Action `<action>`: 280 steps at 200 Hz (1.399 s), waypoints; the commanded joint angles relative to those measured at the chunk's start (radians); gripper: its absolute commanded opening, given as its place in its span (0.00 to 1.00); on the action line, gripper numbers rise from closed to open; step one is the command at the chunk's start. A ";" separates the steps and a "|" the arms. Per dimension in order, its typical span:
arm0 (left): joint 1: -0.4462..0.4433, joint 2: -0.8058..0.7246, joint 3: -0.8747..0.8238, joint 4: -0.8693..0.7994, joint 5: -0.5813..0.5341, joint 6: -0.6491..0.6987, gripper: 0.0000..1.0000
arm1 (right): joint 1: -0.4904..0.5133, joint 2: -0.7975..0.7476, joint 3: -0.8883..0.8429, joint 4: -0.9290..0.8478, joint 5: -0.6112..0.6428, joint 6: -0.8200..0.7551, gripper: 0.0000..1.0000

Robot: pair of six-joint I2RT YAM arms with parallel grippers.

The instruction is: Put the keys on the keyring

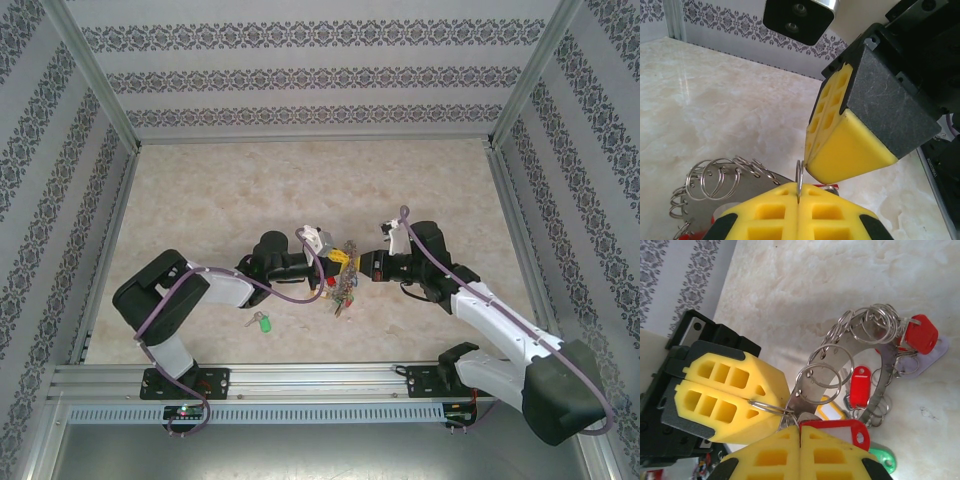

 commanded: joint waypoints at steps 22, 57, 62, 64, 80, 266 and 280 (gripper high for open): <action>0.003 0.049 -0.001 0.353 0.015 -0.137 0.00 | -0.057 0.042 -0.039 -0.013 -0.175 0.041 0.00; -0.006 0.080 0.020 0.409 0.037 -0.170 0.00 | -0.061 0.089 -0.015 0.005 -0.211 0.046 0.00; -0.007 0.078 0.022 0.409 0.038 -0.168 0.00 | -0.064 0.095 -0.011 0.006 -0.217 0.046 0.00; -0.007 0.078 0.022 0.409 0.038 -0.167 0.00 | -0.064 0.098 -0.009 0.006 -0.218 0.047 0.00; -0.007 0.073 0.029 0.397 0.049 -0.156 0.00 | -0.066 0.131 0.007 0.010 -0.242 0.051 0.00; -0.008 -0.042 0.033 0.094 0.023 0.006 0.00 | -0.083 -0.081 0.099 -0.214 -0.010 -0.247 0.22; -0.008 -0.044 0.036 0.078 0.030 0.010 0.00 | -0.078 -0.129 0.079 -0.175 0.017 -0.300 0.22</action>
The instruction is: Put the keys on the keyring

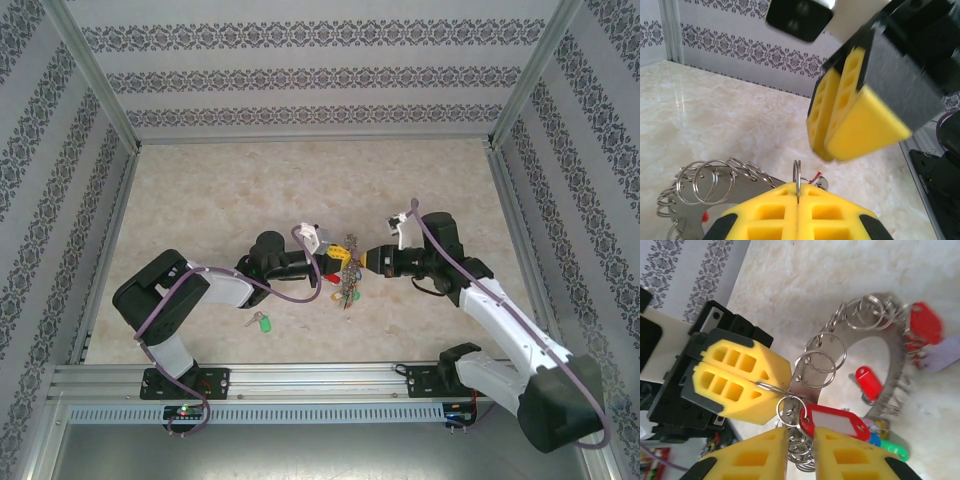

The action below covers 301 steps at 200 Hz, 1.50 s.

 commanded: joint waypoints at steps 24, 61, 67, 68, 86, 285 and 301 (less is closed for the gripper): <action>-0.008 -0.043 0.057 -0.028 0.026 0.038 0.00 | 0.029 -0.123 -0.032 0.052 0.121 -0.249 0.22; -0.008 -0.044 0.085 -0.056 0.053 0.027 0.00 | 0.081 -0.097 -0.020 0.080 0.091 -0.403 0.18; -0.008 -0.045 0.086 -0.054 0.055 0.021 0.00 | 0.084 -0.084 -0.018 0.084 0.083 -0.417 0.16; -0.008 -0.045 0.087 -0.053 0.055 0.021 0.00 | 0.085 -0.082 -0.018 0.084 0.081 -0.419 0.16; -0.007 -0.046 0.089 -0.038 0.060 0.007 0.00 | 0.089 -0.047 -0.021 0.105 0.072 -0.442 0.13; -0.009 -0.100 0.111 0.150 0.146 -0.158 0.00 | -0.009 0.189 -0.066 0.368 -0.359 -0.353 0.14; -0.009 -0.127 0.104 0.103 0.127 -0.125 0.00 | -0.006 0.156 -0.065 0.317 -0.225 -0.393 0.21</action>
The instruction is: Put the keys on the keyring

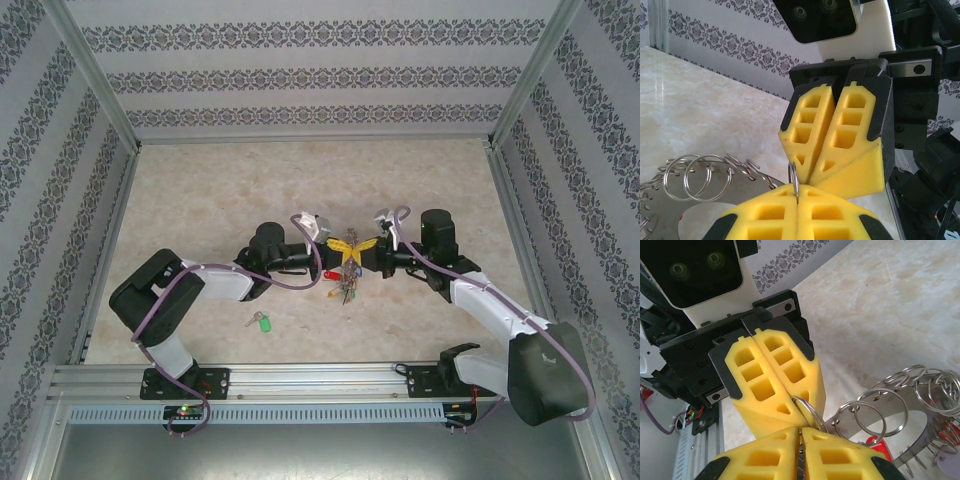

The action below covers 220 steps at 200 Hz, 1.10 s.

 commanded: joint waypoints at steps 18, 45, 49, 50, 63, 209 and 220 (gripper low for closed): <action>-0.030 -0.138 0.033 0.071 0.036 0.080 0.00 | 0.041 -0.090 0.017 -0.162 0.242 -0.137 0.22; -0.030 -0.178 0.033 -0.076 0.017 0.167 0.00 | 0.052 -0.188 0.040 -0.259 0.344 -0.273 0.25; -0.030 -0.183 0.034 -0.093 0.014 0.177 0.00 | 0.052 -0.198 0.046 -0.277 0.355 -0.296 0.25; -0.030 -0.185 0.034 -0.098 0.014 0.180 0.00 | 0.054 -0.201 0.047 -0.281 0.360 -0.300 0.25; -0.030 -0.197 0.036 -0.145 0.010 0.208 0.00 | 0.056 -0.232 0.059 -0.306 0.400 -0.340 0.27; -0.030 -0.227 0.068 -0.320 0.037 0.302 0.00 | 0.136 -0.166 0.216 -0.504 0.264 -0.578 0.29; -0.030 -0.229 0.068 -0.323 0.037 0.301 0.00 | 0.137 -0.157 0.219 -0.522 0.263 -0.599 0.29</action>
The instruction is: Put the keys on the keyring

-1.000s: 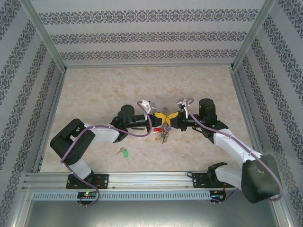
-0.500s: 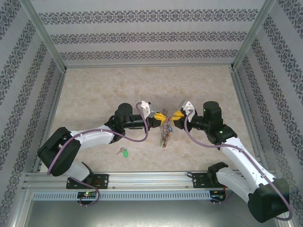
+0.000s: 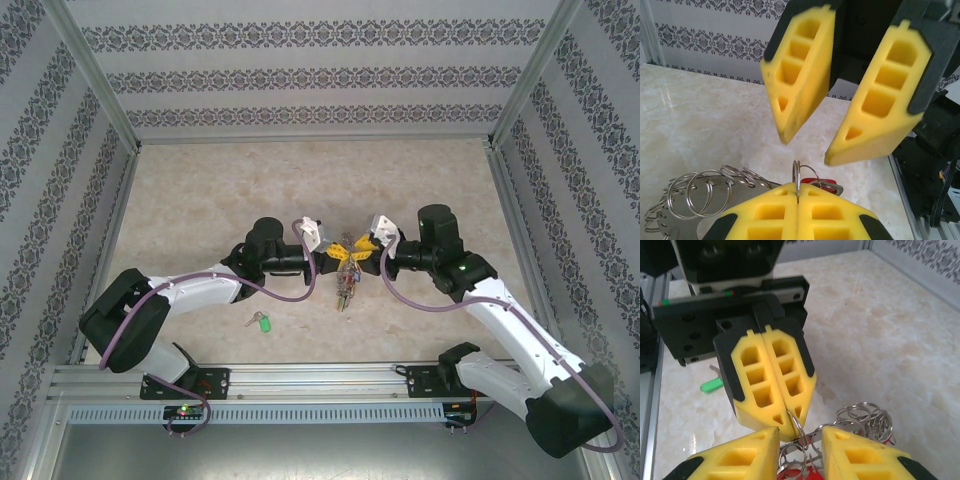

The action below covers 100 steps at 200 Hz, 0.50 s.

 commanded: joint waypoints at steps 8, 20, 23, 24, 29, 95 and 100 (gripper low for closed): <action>-0.009 -0.044 0.045 0.025 0.033 0.021 0.00 | 0.015 0.026 0.039 -0.091 -0.016 -0.097 0.28; -0.009 -0.044 0.046 0.023 0.037 0.021 0.00 | 0.015 0.041 0.047 -0.107 -0.015 -0.111 0.27; -0.009 -0.045 0.047 0.022 0.037 0.022 0.00 | 0.016 0.045 0.051 -0.113 -0.017 -0.119 0.26; -0.009 -0.045 0.047 0.022 0.037 0.022 0.00 | 0.015 0.046 0.052 -0.116 -0.018 -0.121 0.26; -0.009 -0.045 0.047 0.021 0.040 0.022 0.00 | 0.015 0.052 0.059 -0.123 -0.016 -0.129 0.26; -0.009 -0.047 0.053 -0.011 0.058 0.032 0.00 | 0.016 0.079 0.091 -0.112 -0.009 -0.146 0.11; -0.009 -0.047 0.052 -0.010 0.059 0.033 0.00 | 0.017 0.083 0.095 -0.118 -0.012 -0.147 0.10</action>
